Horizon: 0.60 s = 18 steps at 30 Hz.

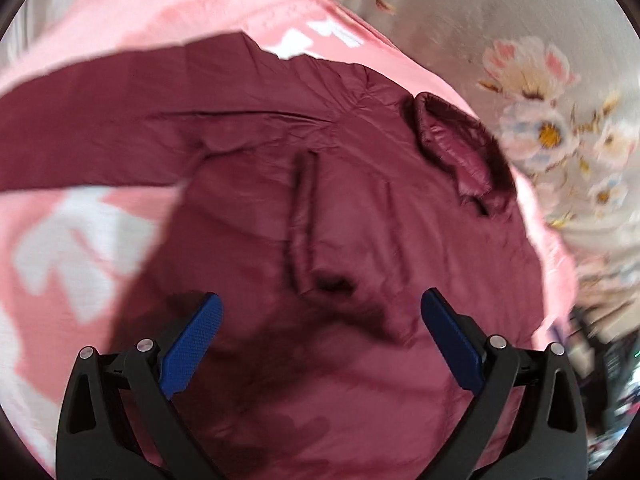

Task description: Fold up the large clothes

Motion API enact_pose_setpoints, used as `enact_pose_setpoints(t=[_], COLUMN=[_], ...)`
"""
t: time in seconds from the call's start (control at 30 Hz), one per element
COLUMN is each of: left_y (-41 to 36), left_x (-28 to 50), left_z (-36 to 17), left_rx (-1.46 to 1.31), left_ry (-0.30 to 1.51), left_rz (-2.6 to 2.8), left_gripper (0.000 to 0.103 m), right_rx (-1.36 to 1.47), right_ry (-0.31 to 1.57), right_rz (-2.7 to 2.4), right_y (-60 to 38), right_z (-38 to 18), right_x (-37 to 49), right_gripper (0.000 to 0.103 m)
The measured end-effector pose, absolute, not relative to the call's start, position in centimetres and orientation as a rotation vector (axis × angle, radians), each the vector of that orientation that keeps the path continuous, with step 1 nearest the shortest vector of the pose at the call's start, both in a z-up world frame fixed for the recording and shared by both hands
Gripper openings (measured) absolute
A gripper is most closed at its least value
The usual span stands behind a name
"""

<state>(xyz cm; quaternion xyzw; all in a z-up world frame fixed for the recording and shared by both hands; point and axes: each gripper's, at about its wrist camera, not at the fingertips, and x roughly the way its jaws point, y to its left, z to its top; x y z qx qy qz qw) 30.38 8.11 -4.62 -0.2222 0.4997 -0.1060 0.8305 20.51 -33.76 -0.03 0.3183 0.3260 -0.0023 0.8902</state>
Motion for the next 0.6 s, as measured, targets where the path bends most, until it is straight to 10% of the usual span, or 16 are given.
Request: enact_pose_setpoints(t=[0.13, 0.2, 0.3, 0.43, 0.6], left_y=[6.9, 6.0, 4.4, 3.3, 2.2], left_x=[32.3, 32.7, 33.3, 34.1, 34.4], left_z=[-5.8, -5.7, -4.8, -1.3, 3.2], left_rx=[-0.586, -0.577, -0.467, -0.350, -0.223], left_ry=[1.098, 1.100, 1.084, 0.980, 0.841], left_rz=[-0.269, -0.308, -0.320, -0.314, -0.298], left_gripper=[0.093, 0.045, 0.011, 0.006, 0.006], right_rx=[0.793, 0.836, 0.967, 1.015, 1.007], right_ry=[0.673, 0.687, 0.702, 0.706, 0.680], right_rz=[-0.169, -0.211, -0.204, -0.166, -0.190], right_y=[-40.5, -42.5, -44.8, -45.9, -46.3], right_z=[-2.6, -4.1, -6.7, -7.1, -4.7], right_x=[18.9, 18.9, 19.6, 22.0, 22.4], right_gripper=[0.074, 0.074, 0.064, 0.027, 0.030])
